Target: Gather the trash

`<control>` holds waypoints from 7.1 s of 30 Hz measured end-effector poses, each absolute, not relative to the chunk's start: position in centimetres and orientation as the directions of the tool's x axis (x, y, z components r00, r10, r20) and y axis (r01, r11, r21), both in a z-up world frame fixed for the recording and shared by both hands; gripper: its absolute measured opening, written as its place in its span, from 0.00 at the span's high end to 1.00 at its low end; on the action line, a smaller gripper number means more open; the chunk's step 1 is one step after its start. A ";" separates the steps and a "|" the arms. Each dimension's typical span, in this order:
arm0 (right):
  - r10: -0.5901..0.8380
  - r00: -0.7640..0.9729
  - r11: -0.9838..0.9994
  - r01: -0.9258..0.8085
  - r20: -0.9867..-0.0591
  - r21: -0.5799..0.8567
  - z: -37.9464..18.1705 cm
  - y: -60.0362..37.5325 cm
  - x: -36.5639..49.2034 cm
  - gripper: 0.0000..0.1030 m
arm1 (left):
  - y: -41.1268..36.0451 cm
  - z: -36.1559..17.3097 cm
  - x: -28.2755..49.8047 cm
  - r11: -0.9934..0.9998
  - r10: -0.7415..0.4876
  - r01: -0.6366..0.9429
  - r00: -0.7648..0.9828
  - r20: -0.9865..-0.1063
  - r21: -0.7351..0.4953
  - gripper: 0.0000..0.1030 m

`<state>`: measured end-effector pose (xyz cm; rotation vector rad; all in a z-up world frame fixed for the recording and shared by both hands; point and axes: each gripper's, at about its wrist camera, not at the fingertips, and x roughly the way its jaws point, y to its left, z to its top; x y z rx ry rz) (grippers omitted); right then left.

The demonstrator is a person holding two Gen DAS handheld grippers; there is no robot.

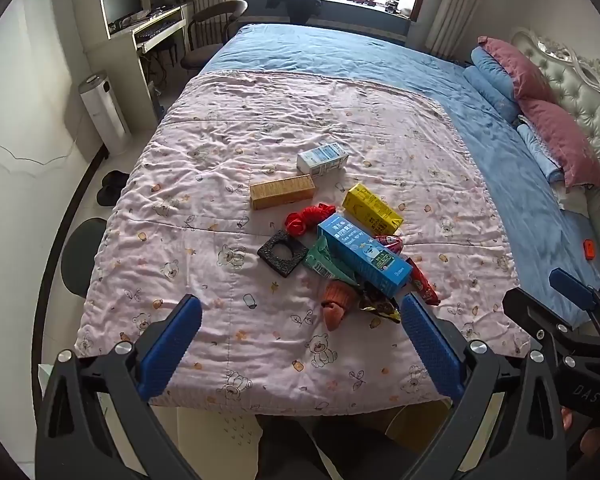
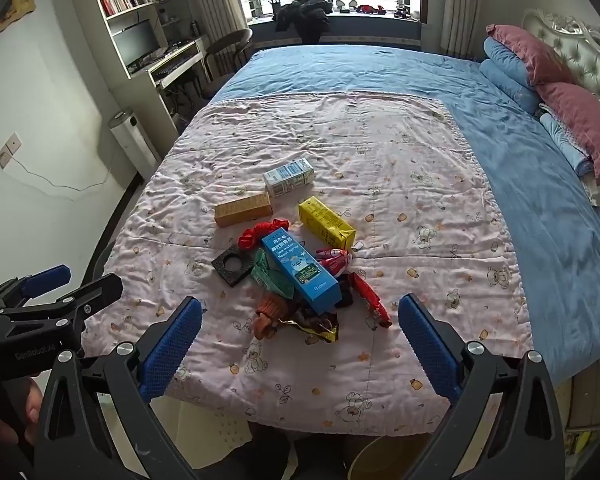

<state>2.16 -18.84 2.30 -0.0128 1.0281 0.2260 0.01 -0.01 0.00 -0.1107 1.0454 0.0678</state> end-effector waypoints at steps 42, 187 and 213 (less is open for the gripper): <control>0.193 0.490 0.975 -0.193 -0.850 0.110 2.8 -18.4 2.1 0.08 | -0.9 -0.5 0.5 0.991 -0.034 -0.095 0.493 -0.869 -0.093 0.04; 0.389 0.158 0.862 -0.410 -0.908 0.298 -17.2 -22.1 15.5 0.55 | -2.6 -27.1 18.0 0.887 -0.192 -0.399 0.139 -0.971 -0.233 0.74; 0.239 0.479 0.956 0.036 -0.845 0.291 -5.8 -25.4 3.0 0.55 | -6.6 -11.6 8.8 0.914 -0.389 0.195 0.183 -0.903 -0.354 0.76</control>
